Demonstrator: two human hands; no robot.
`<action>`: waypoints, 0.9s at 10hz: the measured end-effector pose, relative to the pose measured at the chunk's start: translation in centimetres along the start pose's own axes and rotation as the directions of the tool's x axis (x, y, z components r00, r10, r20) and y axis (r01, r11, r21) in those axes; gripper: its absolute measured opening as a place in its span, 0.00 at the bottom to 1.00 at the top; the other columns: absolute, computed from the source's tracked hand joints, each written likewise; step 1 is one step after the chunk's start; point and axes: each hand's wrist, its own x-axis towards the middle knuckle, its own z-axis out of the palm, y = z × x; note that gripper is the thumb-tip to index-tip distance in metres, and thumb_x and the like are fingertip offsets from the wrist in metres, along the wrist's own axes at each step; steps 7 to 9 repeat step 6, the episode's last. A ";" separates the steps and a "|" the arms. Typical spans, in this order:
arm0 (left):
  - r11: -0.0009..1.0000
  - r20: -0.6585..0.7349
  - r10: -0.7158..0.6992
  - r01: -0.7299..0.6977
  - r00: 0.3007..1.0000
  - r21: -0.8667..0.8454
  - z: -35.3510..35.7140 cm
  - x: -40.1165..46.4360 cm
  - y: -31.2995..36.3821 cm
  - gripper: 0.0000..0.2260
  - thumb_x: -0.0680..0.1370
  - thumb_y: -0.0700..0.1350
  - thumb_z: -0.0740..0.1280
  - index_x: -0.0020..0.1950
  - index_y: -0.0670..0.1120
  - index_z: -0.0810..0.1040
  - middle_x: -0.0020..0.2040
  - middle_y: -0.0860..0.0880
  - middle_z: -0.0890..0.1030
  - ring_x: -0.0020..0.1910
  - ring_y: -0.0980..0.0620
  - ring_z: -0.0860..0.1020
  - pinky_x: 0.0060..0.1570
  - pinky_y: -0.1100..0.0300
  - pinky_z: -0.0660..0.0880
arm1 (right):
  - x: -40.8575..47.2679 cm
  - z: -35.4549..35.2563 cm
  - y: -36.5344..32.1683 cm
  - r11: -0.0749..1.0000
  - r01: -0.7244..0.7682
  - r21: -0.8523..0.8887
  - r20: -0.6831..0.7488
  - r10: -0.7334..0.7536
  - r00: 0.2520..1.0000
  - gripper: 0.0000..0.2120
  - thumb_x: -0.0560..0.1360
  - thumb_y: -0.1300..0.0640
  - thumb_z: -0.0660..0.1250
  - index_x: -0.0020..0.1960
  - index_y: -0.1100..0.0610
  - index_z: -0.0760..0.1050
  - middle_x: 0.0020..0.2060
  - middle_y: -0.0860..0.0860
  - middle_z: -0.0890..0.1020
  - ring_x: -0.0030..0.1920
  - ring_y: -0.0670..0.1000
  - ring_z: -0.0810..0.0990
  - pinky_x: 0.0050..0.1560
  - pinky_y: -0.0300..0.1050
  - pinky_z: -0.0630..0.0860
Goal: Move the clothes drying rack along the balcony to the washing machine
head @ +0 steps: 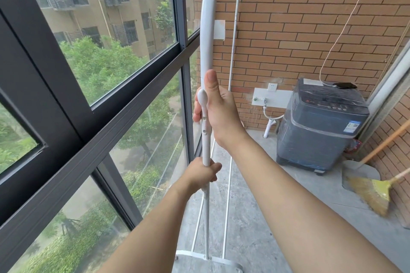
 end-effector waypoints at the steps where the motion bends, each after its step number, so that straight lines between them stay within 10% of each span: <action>1: 1.000 -0.015 0.029 -0.029 0.999 -0.008 -0.1 -0.2 0.1 0.11 0.73 0.49 0.68 0.35 0.43 0.75 0.31 0.48 0.81 0.31 0.51 0.77 0.32 0.59 0.74 | 0.0 -0.2 0.0 1.000 0.005 -0.005 0.010 -0.005 1.000 0.33 0.67 0.24 0.55 0.31 0.55 0.70 0.22 0.50 0.75 0.27 0.51 0.77 0.34 0.50 0.74; 3: 0.991 -0.012 0.130 -0.130 0.991 0.015 -1.0 -1.7 0.6 0.20 0.69 0.56 0.67 0.34 0.39 0.70 0.34 0.45 0.70 0.32 0.49 0.69 0.24 0.65 0.70 | -0.4 -0.3 -0.7 0.999 -0.017 0.031 0.000 0.017 1.000 0.29 0.72 0.32 0.57 0.39 0.59 0.75 0.27 0.50 0.80 0.31 0.51 0.81 0.37 0.48 0.79; 6: 0.987 0.026 0.157 -0.157 0.987 0.012 -3.8 -2.9 2.1 0.33 0.67 0.60 0.72 0.57 0.33 0.74 0.52 0.33 0.81 0.51 0.37 0.81 0.60 0.37 0.73 | -0.9 -2.0 -1.4 0.999 0.002 0.053 -0.139 0.005 0.990 0.26 0.80 0.40 0.55 0.48 0.63 0.77 0.37 0.54 0.83 0.37 0.49 0.81 0.38 0.44 0.76; 9: 0.987 0.026 0.157 -0.157 0.987 0.012 -3.8 -2.9 2.1 0.33 0.67 0.60 0.72 0.57 0.33 0.74 0.52 0.33 0.81 0.51 0.37 0.81 0.60 0.37 0.73 | -0.9 -2.0 -1.4 0.999 0.002 0.053 -0.139 0.005 0.990 0.26 0.80 0.40 0.55 0.48 0.63 0.77 0.37 0.54 0.83 0.37 0.49 0.81 0.38 0.44 0.76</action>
